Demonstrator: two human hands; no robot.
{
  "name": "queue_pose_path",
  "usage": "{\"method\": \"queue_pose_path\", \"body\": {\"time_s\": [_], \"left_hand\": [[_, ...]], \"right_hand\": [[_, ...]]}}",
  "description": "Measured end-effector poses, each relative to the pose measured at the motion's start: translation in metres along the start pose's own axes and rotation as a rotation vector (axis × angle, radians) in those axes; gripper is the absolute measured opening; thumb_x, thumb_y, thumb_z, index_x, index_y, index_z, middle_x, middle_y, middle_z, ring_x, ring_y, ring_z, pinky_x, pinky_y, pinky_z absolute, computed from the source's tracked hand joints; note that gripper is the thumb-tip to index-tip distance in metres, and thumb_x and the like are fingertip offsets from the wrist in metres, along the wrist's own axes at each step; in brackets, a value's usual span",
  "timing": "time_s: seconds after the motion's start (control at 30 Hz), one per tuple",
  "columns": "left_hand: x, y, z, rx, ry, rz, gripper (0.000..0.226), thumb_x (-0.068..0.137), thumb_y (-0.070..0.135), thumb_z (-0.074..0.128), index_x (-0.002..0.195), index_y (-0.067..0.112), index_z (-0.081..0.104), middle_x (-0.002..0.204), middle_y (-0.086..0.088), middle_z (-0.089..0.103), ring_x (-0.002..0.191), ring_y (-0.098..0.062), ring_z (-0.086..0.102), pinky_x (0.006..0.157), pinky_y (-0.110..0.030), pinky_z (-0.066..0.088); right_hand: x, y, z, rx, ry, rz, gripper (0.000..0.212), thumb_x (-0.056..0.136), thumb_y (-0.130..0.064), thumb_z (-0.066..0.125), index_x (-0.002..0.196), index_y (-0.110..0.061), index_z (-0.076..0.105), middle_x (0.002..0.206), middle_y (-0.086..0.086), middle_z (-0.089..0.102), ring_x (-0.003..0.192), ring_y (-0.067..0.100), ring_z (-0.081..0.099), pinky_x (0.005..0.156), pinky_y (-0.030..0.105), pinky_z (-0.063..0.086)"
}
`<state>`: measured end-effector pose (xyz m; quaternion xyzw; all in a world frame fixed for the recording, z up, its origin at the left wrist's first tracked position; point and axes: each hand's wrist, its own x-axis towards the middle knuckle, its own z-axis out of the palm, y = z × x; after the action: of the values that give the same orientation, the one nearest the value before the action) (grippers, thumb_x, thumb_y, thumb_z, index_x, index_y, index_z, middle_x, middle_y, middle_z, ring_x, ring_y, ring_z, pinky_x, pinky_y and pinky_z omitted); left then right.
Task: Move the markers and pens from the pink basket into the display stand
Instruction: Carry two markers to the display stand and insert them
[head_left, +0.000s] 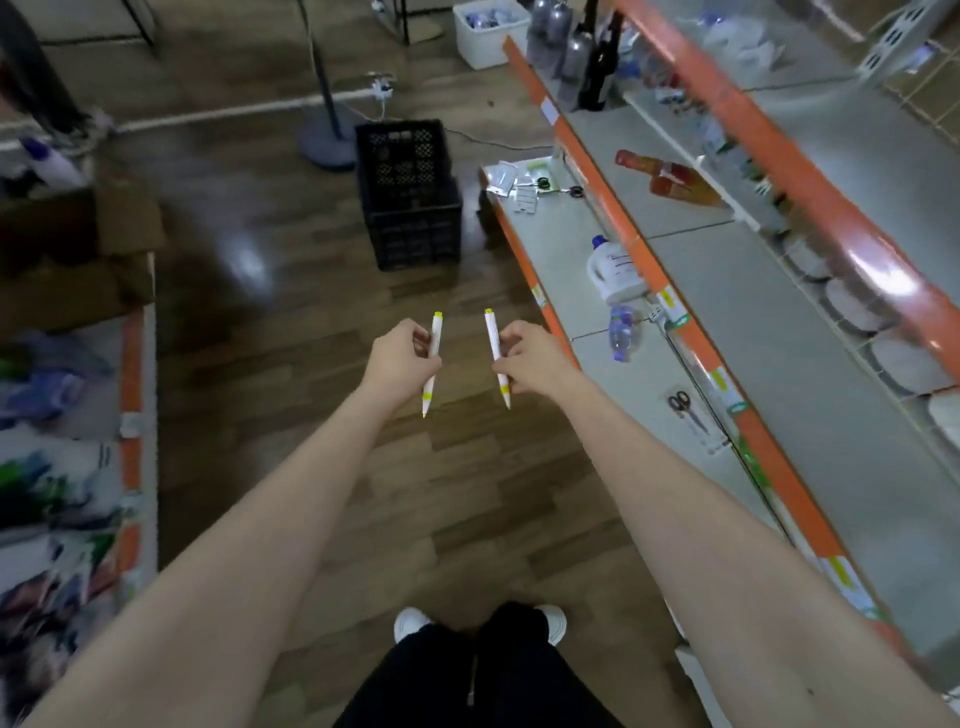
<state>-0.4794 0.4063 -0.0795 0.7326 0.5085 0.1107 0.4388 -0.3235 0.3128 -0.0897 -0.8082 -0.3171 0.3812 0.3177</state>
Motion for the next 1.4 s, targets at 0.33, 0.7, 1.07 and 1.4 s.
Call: {"method": "queue_pose_path", "body": {"time_s": [0.33,0.7,1.07,1.4], "left_hand": [[-0.013,-0.108,-0.129,-0.172,0.208,-0.184,0.020,0.083,0.005,0.064,0.100,0.009,0.054,0.092,-0.009,0.062,0.076,-0.024,0.067,0.050,-0.027,0.055],[0.023,-0.169,-0.215,-0.226,0.398,-0.311,0.019,0.090,0.012,0.063,0.103,0.017,0.051,0.099,-0.006,0.059,0.078,-0.016,0.062,0.054,-0.022,0.051],[0.130,-0.178,-0.300,-0.342,0.529,-0.465,0.022,0.090,0.010,0.062,0.106,0.015,0.047,0.103,-0.009,0.056,0.090,-0.025,0.063,0.078,-0.042,0.059],[0.188,-0.207,-0.367,-0.381,0.704,-0.541,0.024,0.089,0.012,0.065,0.104,0.010,0.047,0.103,-0.010,0.058,0.082,-0.025,0.065,0.063,-0.036,0.059]], "right_hand": [[0.015,-0.093,0.134,-0.048,-0.137,-0.144,0.026,0.080,0.000,0.065,0.101,-0.014,0.056,0.077,0.006,0.059,0.067,0.018,0.060,0.053,0.027,0.056],[0.080,-0.186,0.223,-0.082,-0.320,-0.250,0.027,0.079,-0.003,0.073,0.097,-0.016,0.058,0.095,0.017,0.067,0.068,0.020,0.063,0.052,0.032,0.058],[0.209,-0.292,0.270,-0.291,-0.482,-0.376,0.025,0.081,-0.004,0.065,0.100,-0.017,0.056,0.082,0.007,0.064,0.073,0.021,0.061,0.072,0.042,0.058],[0.271,-0.384,0.338,-0.342,-0.642,-0.499,0.023,0.079,-0.002,0.070,0.089,-0.017,0.058,0.077,0.008,0.065,0.075,0.026,0.067,0.071,0.045,0.060]]}}
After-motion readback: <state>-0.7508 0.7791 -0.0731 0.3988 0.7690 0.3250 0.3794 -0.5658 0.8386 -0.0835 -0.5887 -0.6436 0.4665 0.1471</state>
